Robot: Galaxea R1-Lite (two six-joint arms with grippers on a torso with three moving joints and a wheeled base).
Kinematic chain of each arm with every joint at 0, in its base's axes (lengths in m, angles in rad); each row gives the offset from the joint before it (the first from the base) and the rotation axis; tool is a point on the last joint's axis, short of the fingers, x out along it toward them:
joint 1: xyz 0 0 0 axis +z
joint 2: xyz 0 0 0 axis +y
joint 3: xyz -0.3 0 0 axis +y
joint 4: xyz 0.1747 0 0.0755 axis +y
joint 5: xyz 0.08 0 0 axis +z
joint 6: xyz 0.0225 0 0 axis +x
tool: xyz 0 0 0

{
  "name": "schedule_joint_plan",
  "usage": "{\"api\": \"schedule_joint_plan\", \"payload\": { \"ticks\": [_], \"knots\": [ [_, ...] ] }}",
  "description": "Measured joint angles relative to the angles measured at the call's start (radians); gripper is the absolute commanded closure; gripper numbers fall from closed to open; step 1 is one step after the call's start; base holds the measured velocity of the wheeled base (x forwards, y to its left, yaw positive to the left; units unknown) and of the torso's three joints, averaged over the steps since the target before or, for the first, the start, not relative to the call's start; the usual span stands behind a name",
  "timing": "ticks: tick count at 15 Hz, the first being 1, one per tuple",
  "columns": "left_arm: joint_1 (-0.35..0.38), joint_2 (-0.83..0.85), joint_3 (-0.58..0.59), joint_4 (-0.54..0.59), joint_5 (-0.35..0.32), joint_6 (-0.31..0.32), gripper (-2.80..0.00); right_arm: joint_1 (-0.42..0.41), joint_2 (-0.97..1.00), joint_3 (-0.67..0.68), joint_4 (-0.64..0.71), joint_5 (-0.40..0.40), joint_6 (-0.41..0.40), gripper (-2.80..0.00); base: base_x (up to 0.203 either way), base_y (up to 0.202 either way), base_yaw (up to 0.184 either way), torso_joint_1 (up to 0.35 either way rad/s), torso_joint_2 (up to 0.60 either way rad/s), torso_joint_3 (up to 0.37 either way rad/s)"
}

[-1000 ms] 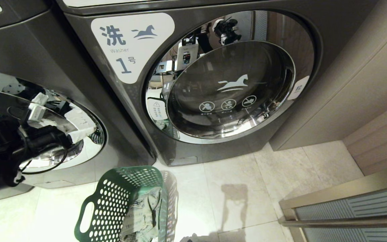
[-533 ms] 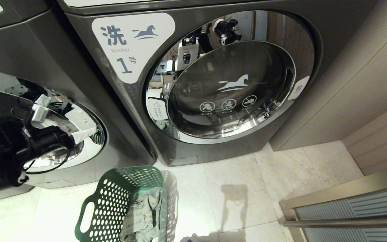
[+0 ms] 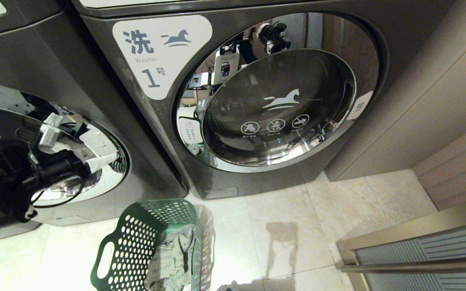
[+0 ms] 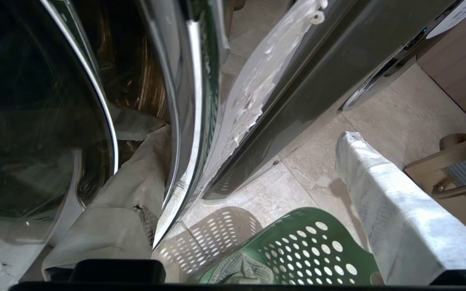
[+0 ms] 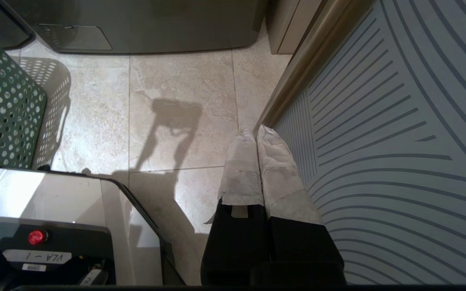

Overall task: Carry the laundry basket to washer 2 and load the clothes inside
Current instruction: Open the lid of the washing machine

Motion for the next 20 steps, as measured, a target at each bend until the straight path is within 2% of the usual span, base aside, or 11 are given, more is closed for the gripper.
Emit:
{"api": "schedule_joint_plan", "payload": {
  "ticks": [2,3,10,14,20],
  "knots": [
    [-0.001,0.000,0.006,-0.024,0.000,0.000,-2.80,0.000,0.000,0.000,0.000,0.000,0.000,0.00,0.000,0.000,0.000,0.000,0.00,0.000],
    [-0.002,0.000,0.011,-0.038,0.001,0.001,0.00,0.000,0.000,0.000,0.000,0.000,0.000,0.00,0.000,0.000,0.000,0.000,0.00,0.000],
    [-0.005,-0.002,0.040,-0.074,0.005,0.002,0.00,0.000,0.000,0.000,0.000,0.000,-0.001,0.00,0.000,0.000,0.000,0.000,0.00,0.000],
    [-0.005,-0.004,0.053,-0.085,-0.039,0.001,0.00,0.000,0.000,0.000,0.000,0.000,0.000,0.00,0.000,0.000,0.000,0.000,0.00,0.000],
    [-0.005,-0.005,0.060,-0.086,-0.042,0.007,0.00,0.000,0.000,0.000,0.000,0.000,-0.001,0.00,0.000,0.000,0.000,0.000,0.00,0.000]
  ]
}}
